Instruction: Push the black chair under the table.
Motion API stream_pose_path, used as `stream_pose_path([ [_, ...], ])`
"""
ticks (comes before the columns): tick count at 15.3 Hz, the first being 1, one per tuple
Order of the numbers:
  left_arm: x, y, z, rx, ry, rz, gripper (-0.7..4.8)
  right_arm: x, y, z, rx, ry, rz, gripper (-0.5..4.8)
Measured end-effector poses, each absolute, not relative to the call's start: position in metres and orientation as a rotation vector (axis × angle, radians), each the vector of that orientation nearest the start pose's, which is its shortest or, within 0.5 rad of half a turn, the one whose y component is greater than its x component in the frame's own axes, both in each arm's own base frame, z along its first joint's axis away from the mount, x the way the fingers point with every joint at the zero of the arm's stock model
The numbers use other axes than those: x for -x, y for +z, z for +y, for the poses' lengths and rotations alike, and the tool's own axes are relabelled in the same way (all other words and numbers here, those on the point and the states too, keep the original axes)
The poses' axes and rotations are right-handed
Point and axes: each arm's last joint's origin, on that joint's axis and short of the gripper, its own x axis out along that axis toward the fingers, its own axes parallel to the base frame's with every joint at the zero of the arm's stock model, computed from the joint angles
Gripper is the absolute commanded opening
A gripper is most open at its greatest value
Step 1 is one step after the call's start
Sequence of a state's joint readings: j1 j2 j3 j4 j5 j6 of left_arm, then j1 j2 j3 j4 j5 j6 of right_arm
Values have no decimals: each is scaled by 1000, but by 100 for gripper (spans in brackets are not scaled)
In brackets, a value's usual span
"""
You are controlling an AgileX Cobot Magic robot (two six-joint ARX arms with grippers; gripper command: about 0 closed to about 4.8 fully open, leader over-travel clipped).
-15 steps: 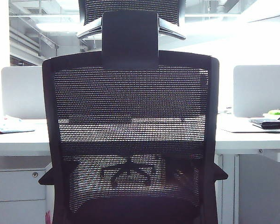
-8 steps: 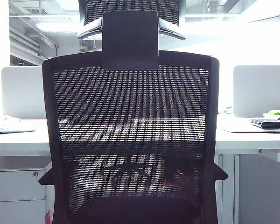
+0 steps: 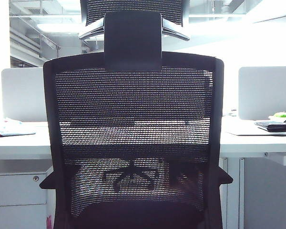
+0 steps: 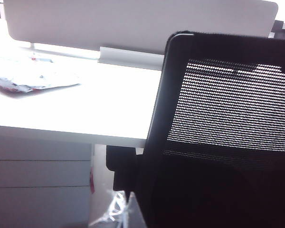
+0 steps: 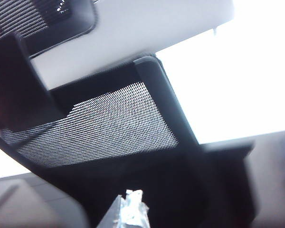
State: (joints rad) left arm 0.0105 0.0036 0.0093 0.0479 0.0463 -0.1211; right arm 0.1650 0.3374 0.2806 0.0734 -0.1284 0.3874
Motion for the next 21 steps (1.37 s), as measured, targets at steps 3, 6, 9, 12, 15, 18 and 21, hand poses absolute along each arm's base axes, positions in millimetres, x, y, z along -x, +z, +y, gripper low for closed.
stream_pose_path([
  [3,-97,171,0,119,-42,-52,-5,-99,244,15,-268,235,-41,-1],
  [6,-97,171,0,119,-42,-52,-5,-89,234,2,-168,85,-31,-1],
  [9,-97,171,0,119,-42,-52,-5,-86,204,-5,-164,-6,2,-1],
  [12,-97,171,0,119,-43,-52,-5,-88,190,-7,-167,-23,34,-1],
  [15,-97,171,0,119,-43,-52,-5,-92,173,-7,-171,-16,75,-1],
  [18,-97,171,0,119,-43,-52,-5,-97,157,-4,-172,29,89,-1],
  [21,-97,171,0,119,-43,-52,-5,-97,159,-4,-169,45,68,-1],
])
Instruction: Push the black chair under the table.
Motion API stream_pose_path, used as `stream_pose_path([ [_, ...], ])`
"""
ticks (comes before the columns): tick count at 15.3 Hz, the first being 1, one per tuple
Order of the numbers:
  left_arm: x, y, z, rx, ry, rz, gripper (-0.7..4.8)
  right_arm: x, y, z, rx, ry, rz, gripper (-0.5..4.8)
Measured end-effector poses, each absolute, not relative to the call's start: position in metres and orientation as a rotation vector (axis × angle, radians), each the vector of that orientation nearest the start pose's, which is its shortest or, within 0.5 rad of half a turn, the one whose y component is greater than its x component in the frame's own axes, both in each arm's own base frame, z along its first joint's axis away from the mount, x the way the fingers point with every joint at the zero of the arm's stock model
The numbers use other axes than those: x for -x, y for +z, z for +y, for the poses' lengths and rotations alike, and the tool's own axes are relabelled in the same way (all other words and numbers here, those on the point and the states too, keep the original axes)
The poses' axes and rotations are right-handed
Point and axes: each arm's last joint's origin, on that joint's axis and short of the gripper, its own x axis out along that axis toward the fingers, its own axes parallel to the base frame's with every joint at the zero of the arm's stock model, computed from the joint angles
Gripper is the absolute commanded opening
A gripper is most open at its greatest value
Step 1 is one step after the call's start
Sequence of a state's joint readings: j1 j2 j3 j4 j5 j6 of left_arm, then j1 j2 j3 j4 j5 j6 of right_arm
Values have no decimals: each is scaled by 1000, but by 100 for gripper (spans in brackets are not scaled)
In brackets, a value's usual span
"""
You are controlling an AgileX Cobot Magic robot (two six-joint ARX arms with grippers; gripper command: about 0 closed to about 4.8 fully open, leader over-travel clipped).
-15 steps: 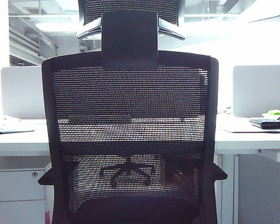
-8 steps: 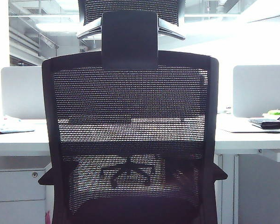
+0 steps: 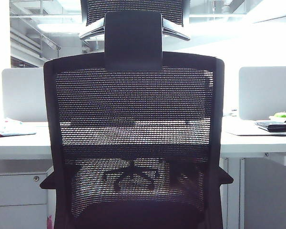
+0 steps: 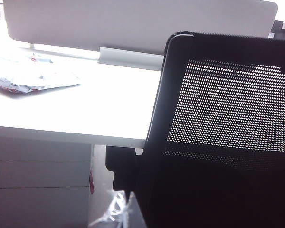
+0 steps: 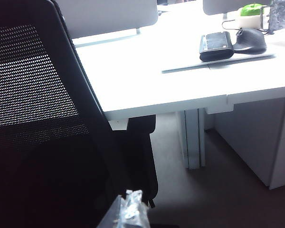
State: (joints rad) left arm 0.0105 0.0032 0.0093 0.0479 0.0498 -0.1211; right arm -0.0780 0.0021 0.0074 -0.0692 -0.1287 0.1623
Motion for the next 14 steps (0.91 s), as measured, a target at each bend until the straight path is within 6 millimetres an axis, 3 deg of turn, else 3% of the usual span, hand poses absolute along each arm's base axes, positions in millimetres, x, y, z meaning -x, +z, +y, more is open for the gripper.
stream_pose_path([
  [14,-97,171,0,119,-43,-52,-5,-97,159,1,-130,18,63,-1],
])
